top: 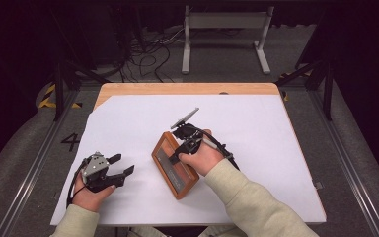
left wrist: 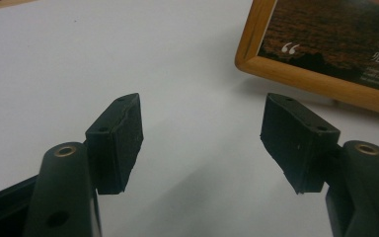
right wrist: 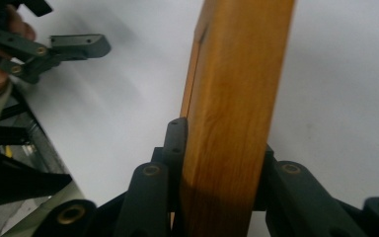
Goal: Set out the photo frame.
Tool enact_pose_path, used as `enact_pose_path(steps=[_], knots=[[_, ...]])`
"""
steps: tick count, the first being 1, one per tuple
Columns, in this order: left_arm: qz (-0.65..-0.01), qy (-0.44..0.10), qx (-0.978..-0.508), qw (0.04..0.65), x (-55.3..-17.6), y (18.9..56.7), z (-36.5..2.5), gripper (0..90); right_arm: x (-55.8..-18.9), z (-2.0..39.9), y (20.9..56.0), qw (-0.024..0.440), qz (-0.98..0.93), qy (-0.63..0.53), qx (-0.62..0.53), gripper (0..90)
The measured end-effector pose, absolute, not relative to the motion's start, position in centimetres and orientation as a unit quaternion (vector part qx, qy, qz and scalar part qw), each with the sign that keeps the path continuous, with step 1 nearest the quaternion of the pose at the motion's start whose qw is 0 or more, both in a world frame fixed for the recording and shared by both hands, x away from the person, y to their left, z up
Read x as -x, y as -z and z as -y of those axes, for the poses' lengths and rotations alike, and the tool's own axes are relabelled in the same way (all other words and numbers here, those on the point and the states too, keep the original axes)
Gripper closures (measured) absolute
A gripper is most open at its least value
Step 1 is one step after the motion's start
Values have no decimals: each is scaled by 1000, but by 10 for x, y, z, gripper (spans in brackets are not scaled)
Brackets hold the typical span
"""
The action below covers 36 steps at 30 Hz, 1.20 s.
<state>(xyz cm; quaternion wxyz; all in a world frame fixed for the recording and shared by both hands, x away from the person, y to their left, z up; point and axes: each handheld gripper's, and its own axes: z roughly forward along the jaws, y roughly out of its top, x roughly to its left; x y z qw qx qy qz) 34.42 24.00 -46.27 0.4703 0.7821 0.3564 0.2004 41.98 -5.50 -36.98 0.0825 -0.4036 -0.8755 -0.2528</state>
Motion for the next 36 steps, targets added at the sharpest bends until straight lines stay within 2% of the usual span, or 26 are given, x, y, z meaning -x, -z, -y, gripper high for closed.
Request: enact_pose_path(steps=[5,15,23,36], knots=[[-357,-201,-780,472,-344,463,-240,329,-416,57,350,47,897,235,370,727],[-357,-203,-781,471,-344,463,-240,330,-416,70,313,16,938,210,274,731],[-357,-201,-782,470,-344,463,-240,330,-417,76,300,-7,971,170,169,732],[-356,-201,-783,469,-345,463,-239,331,-425,81,324,34,992,108,52,733]])
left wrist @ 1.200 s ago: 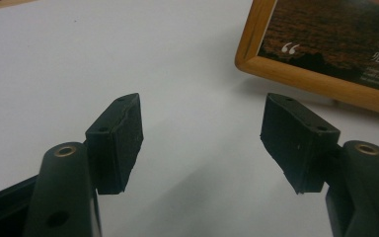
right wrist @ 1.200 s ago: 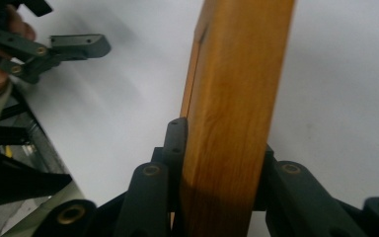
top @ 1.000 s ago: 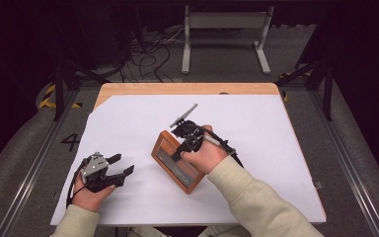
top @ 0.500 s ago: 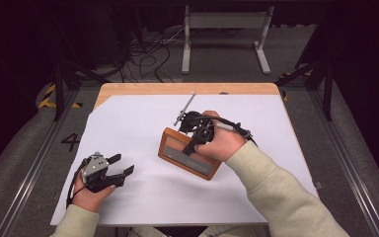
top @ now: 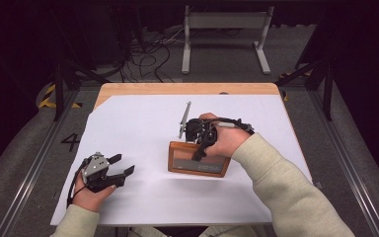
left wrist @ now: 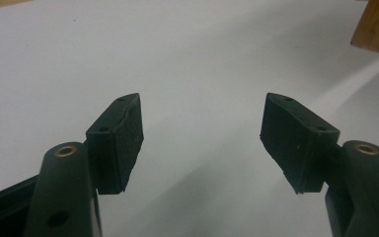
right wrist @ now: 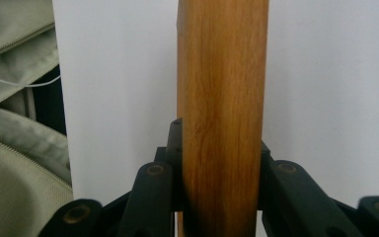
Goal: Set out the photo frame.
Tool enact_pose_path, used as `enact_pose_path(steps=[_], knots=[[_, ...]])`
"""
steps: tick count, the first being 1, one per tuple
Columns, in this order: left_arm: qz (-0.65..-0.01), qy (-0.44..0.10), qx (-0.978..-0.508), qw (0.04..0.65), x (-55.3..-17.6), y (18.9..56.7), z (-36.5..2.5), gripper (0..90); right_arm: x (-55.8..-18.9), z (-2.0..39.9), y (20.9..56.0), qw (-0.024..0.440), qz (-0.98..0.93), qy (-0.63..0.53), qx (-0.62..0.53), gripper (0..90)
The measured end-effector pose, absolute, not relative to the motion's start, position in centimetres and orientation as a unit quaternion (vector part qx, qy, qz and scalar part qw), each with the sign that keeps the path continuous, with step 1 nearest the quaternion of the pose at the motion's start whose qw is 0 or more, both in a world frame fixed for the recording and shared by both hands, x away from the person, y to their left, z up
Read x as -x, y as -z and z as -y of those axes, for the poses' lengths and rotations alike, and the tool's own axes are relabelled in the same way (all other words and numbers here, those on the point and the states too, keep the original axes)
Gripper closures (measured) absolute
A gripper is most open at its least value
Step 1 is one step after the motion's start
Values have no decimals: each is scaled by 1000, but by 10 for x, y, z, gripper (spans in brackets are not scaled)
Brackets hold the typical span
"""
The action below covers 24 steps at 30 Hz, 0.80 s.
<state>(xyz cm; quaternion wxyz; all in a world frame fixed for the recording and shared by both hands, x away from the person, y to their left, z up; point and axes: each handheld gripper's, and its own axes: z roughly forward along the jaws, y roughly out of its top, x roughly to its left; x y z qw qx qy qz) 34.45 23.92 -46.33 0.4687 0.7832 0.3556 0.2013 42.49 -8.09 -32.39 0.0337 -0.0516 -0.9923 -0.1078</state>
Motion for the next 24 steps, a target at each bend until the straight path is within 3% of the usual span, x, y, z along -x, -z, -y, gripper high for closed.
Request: enact_pose_path(steps=[19,22,24], knots=[[-355,-200,-783,470,-345,463,-239,330,-436,75,357,60,993,100,31,722],[-355,-200,-783,470,-345,464,-239,329,-439,79,355,54,991,112,46,662],[-355,-200,-783,470,-345,464,-238,329,-441,83,353,37,989,127,58,566]])
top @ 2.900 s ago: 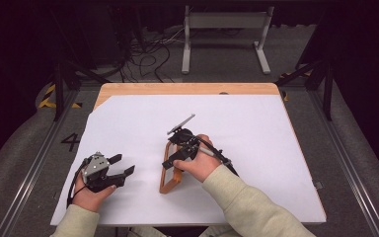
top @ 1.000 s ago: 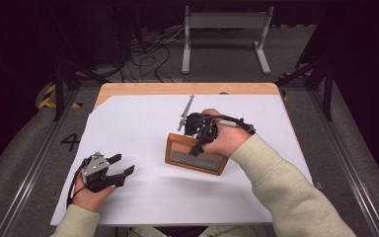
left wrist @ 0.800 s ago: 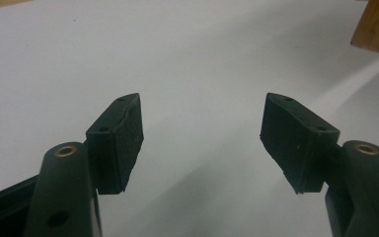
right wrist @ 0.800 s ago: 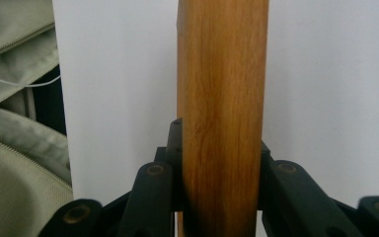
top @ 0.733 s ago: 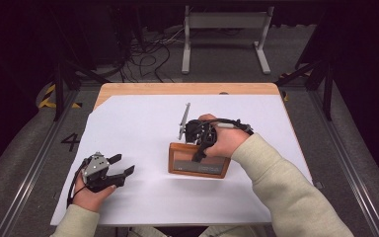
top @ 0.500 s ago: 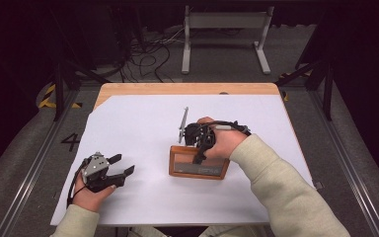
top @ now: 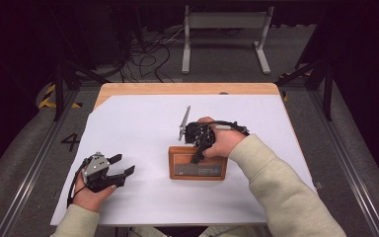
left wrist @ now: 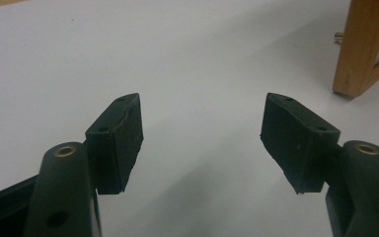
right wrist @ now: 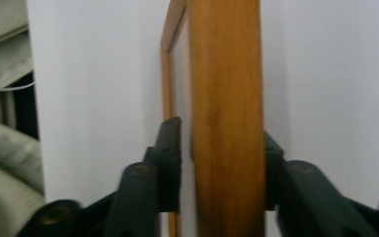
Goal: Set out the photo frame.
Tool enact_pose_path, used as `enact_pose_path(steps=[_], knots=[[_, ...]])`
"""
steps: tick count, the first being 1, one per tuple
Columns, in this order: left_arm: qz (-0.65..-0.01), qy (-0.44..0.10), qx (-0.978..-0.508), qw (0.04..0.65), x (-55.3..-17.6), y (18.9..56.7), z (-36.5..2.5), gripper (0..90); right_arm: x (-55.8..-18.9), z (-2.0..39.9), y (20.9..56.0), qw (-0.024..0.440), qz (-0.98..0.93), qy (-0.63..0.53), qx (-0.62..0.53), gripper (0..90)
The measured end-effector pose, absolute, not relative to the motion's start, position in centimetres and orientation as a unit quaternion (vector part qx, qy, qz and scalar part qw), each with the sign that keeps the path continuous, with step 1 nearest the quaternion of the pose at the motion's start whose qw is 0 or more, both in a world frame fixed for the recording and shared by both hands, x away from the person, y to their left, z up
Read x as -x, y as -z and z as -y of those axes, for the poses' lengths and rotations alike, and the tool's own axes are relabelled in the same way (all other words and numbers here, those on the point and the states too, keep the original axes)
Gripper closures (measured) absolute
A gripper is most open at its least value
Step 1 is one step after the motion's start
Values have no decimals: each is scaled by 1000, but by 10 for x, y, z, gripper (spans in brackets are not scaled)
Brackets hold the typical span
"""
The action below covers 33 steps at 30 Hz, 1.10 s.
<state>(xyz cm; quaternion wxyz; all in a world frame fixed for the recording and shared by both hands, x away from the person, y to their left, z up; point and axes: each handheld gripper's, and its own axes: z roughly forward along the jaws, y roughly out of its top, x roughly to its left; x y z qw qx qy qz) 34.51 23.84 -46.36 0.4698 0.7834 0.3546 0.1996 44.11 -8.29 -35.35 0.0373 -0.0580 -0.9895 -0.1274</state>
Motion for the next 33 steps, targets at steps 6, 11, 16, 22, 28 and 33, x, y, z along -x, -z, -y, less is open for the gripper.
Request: enact_pose_path(steps=[6,11,16,22,28,33], knots=[[-355,-198,-784,470,-346,464,-237,327,-446,96,349,-9,981,169,90,485],[-354,-198,-784,470,-345,464,-238,324,-445,117,341,-28,964,237,120,429],[-353,-196,-785,470,-343,463,-236,316,-423,160,336,-71,925,333,169,300],[-349,-192,-786,473,-342,461,-233,304,-397,207,346,-113,881,394,236,178],[-345,-180,-785,483,-342,459,-228,298,-366,271,377,-140,822,457,310,155],[-341,-179,-781,491,-342,458,-227,297,-354,307,410,-155,796,467,353,153]])
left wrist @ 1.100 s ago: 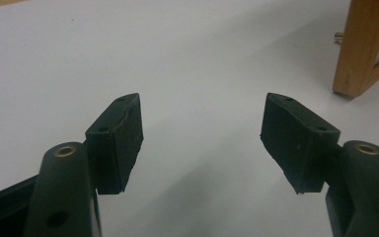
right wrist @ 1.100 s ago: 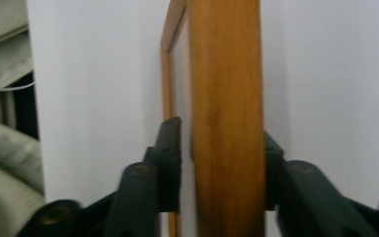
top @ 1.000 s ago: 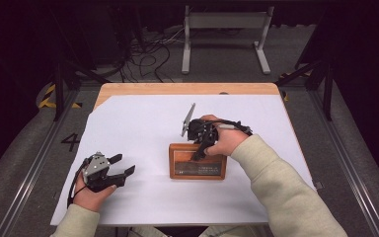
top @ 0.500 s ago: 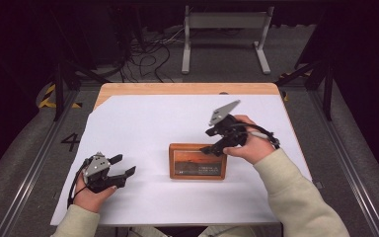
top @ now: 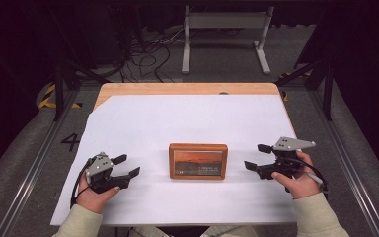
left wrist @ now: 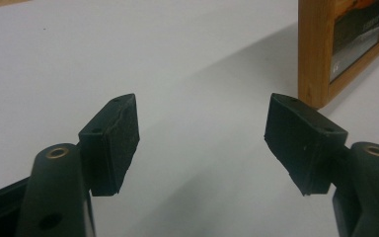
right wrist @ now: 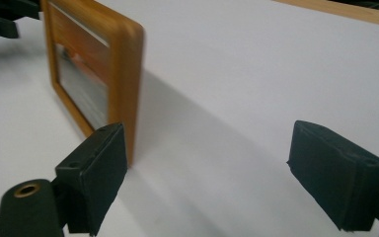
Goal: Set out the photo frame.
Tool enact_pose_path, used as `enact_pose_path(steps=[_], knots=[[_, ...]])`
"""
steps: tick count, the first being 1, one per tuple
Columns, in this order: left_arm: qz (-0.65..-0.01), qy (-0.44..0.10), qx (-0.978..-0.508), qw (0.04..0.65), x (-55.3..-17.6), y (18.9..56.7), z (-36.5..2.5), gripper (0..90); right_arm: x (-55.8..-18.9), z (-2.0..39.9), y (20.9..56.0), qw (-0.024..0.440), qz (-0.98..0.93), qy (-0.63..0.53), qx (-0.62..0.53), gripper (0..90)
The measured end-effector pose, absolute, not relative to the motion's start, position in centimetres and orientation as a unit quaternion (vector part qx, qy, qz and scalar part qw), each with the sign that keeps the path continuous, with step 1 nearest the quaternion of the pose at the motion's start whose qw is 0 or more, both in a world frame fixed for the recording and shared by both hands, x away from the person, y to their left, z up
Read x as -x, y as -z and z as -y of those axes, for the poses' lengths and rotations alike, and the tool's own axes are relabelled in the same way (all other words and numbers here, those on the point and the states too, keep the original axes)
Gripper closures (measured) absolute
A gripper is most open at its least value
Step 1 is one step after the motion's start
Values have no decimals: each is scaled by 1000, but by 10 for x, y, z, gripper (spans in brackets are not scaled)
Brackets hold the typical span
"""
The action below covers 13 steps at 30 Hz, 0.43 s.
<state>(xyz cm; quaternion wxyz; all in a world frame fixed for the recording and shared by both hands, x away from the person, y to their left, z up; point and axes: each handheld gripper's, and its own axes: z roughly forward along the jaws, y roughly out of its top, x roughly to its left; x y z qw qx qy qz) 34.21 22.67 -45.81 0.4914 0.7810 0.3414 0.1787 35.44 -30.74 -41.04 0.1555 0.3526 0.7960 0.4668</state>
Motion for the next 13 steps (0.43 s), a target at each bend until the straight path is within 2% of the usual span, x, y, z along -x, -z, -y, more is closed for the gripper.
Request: enact_pose_path(steps=[6,13], knots=[[-338,-178,-777,500,-342,458,-227,297,-350,326,436,172,-777,-474,-377,148],[-337,-180,-776,503,-342,457,-228,297,-349,325,438,190,-774,-478,-369,141]])
